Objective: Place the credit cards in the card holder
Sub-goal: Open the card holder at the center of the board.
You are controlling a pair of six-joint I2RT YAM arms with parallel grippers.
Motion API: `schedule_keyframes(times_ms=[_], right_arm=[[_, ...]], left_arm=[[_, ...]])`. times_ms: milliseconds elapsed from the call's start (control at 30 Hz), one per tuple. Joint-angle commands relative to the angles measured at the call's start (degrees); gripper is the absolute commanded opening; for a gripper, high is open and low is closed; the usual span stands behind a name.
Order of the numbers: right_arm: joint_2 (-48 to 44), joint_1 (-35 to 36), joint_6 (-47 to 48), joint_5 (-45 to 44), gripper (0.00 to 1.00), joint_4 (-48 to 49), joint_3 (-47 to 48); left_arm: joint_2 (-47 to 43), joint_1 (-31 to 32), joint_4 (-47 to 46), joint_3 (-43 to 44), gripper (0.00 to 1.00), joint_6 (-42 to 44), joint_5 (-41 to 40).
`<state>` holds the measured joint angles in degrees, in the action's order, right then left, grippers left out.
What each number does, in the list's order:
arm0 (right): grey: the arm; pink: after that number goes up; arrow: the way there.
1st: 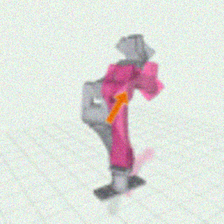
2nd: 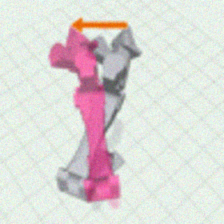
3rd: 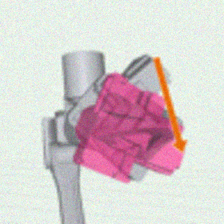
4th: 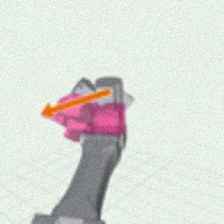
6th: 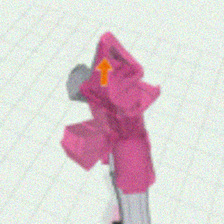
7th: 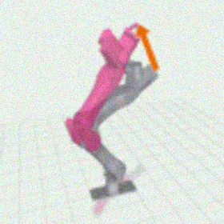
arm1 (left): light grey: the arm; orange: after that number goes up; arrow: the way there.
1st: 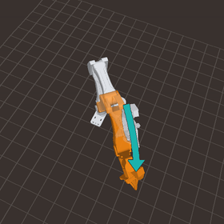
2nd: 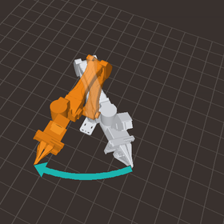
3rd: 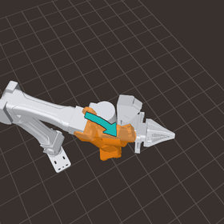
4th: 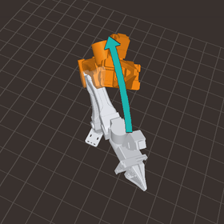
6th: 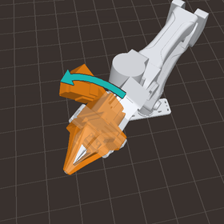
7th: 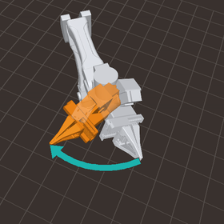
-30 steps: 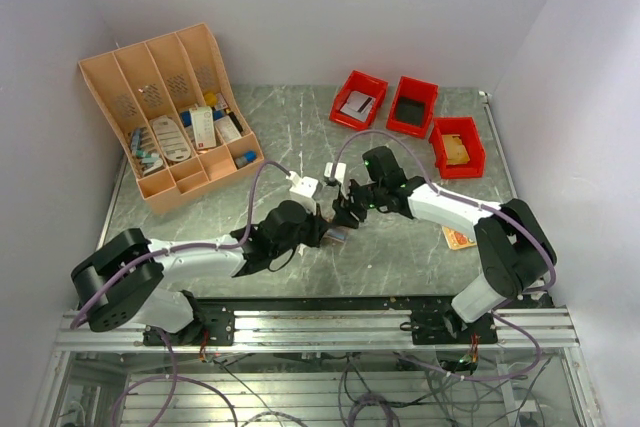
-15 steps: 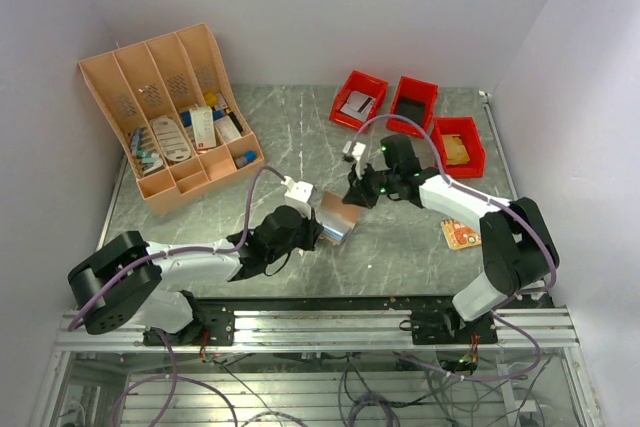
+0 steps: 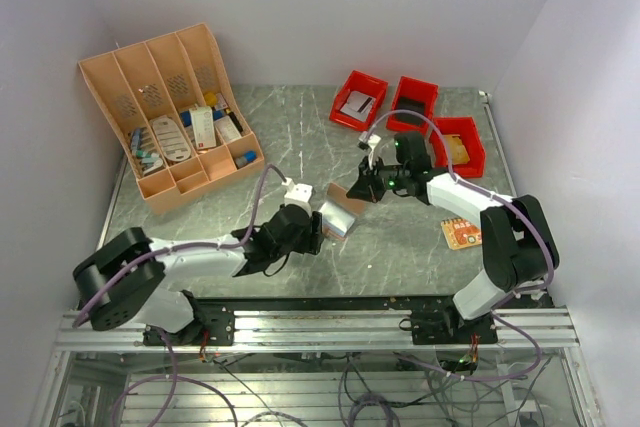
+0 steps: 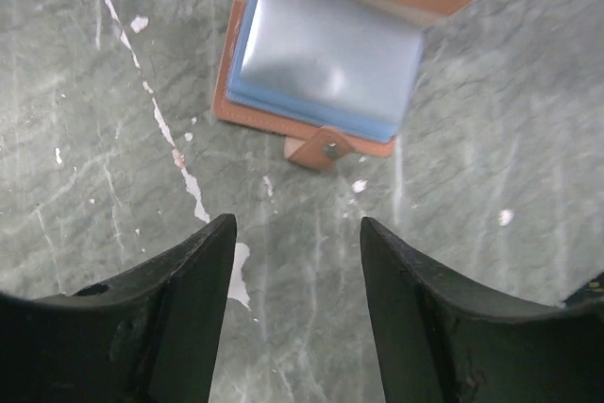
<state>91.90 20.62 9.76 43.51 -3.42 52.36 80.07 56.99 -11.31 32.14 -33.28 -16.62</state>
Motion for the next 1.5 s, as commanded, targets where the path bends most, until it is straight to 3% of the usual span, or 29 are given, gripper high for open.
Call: schedule_keyframes(times_ms=[0,133,233,333,400,767,867,1000,1067,1133,1233,1467], right_arm=[[0.92,-1.46,-5.42,2.4,0.0,3.92,-1.1],[1.74,-2.13,-9.06,3.5,0.0,5.1,-1.31],[1.97,-2.6,-11.39,3.75,0.0,6.47,-1.88],[2.02,-3.44,-15.42,3.11,0.0,8.79,-3.01],[2.15,-3.93,-19.38,1.12,0.0,10.48,-4.19],[0.76,-7.33,-40.83,-3.37,0.0,21.16,-11.28],[-0.04,-7.95,-45.29,-3.52,0.0,25.82,-14.26],[0.59,-8.25,-47.23,-2.97,0.0,27.91,-15.49],[1.13,-8.3,-47.81,-2.56,0.0,28.18,-15.54],[1.37,-8.28,-48.15,-2.11,0.0,28.43,-15.6],[1.05,-8.32,-48.21,-2.57,0.0,28.4,-15.7],[1.02,-8.32,-47.51,-3.21,0.0,27.06,-15.18]], left_arm=[[-8.21,-0.36,1.2,0.63,0.69,-5.14,-1.62],[-13.86,-4.71,-4.21,-2.53,0.83,-12.21,4.38],[-14.04,-10.75,-15.45,-6.96,0.83,-20.05,14.13],[-11.36,-14.4,-29.56,-11.51,0.81,-27.63,18.39],[-8.99,-14.84,-33.25,-11.96,0.79,-30.27,18.52],[-8.92,-14.57,-26.3,-6.18,0.78,-28.82,9.87],[-7.41,-15.1,-32.69,-6.03,0.81,-28.31,9.57],[-4.36,-18.45,-43.41,-8.92,0.96,-34.38,12.28],[-0.44,-19.81,-53.46,-10.9,0.95,-37.13,16.48],[2.99,-20.07,-57.28,-10.82,0.91,-38.97,19.89],[4.96,-17.8,-51.5,-8.25,0.82,-37.74,21.49],[-4.14,-6.35,-13.6,1.71,0.85,-29.57,2.2]])
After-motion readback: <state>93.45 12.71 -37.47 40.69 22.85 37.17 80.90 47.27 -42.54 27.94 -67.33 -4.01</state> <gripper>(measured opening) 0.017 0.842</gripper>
